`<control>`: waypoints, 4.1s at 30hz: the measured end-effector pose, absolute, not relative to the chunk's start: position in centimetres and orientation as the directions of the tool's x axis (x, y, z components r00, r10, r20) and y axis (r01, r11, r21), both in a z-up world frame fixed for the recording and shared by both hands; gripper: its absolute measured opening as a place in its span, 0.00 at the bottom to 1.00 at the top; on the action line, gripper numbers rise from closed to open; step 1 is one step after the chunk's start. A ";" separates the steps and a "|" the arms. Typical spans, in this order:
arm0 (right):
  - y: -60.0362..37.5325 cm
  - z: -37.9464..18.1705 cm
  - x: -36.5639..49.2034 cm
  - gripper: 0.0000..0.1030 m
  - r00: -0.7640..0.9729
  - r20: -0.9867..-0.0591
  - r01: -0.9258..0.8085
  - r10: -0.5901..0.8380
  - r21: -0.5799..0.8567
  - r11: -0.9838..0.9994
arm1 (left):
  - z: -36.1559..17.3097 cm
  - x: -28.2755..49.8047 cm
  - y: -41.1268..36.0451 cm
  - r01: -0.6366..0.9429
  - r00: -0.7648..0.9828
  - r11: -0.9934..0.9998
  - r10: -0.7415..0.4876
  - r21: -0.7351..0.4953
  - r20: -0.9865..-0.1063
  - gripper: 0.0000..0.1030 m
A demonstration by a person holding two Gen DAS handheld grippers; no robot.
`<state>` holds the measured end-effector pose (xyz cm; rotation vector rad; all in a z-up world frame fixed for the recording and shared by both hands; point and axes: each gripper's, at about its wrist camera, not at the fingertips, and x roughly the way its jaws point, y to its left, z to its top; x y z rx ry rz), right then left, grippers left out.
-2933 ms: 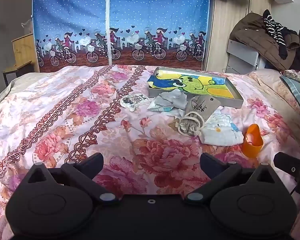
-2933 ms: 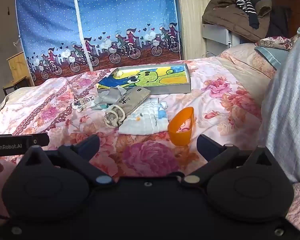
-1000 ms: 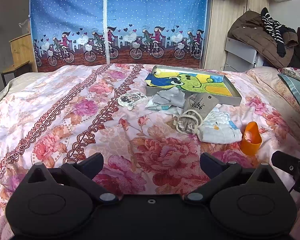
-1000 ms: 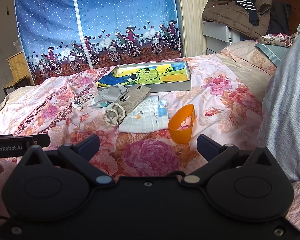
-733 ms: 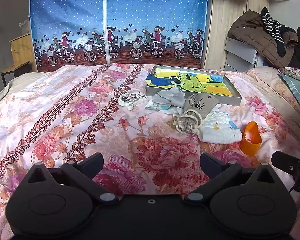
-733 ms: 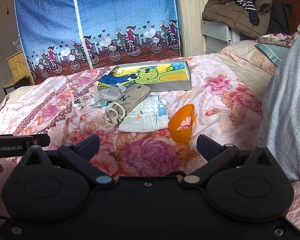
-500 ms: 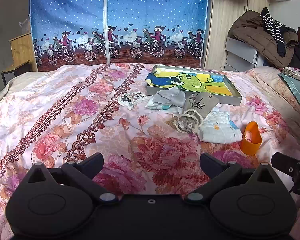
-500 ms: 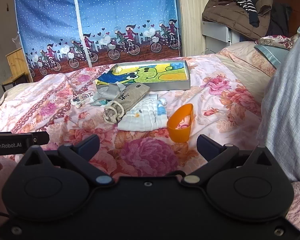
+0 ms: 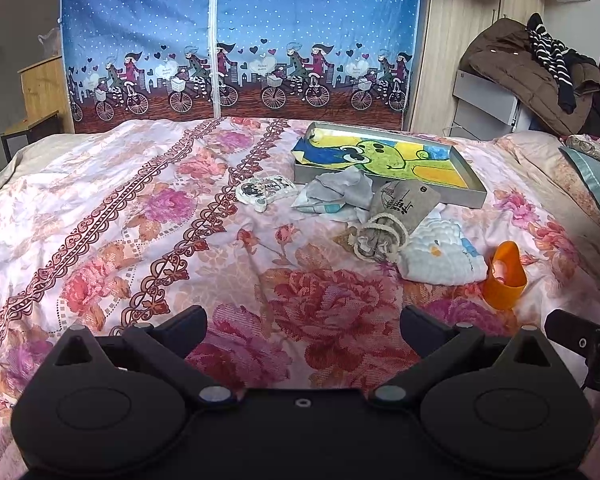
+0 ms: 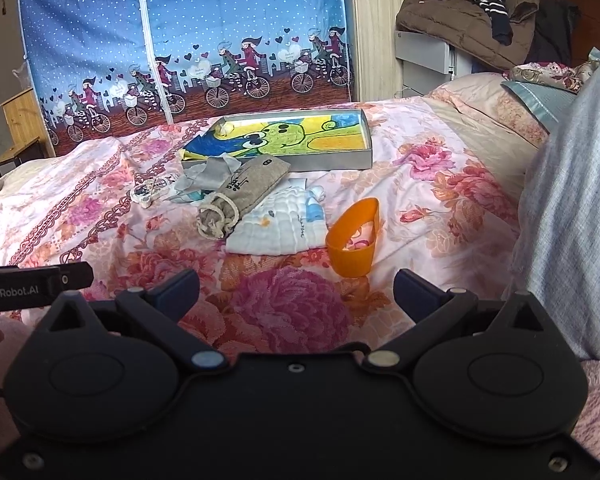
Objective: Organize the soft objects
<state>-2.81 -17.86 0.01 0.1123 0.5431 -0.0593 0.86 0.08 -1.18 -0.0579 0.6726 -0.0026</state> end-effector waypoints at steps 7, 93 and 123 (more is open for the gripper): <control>-17.6 0.0 -1.4 1.00 0.855 -0.519 0.073 -0.006 0.108 0.991 | -1.4 1.7 -0.2 -0.005 0.773 0.998 -0.032 -0.057 -0.633 0.99; -21.4 -4.0 9.2 0.04 0.879 -0.474 -0.045 -0.039 -0.165 0.985 | -2.9 8.5 -10.1 0.392 0.810 0.918 -0.372 -0.053 -0.453 0.06; -26.3 -4.4 32.6 0.05 0.962 -0.270 -0.065 0.042 -0.079 0.995 | -2.4 38.0 -12.8 0.207 0.899 0.971 -0.237 -0.120 -0.369 0.06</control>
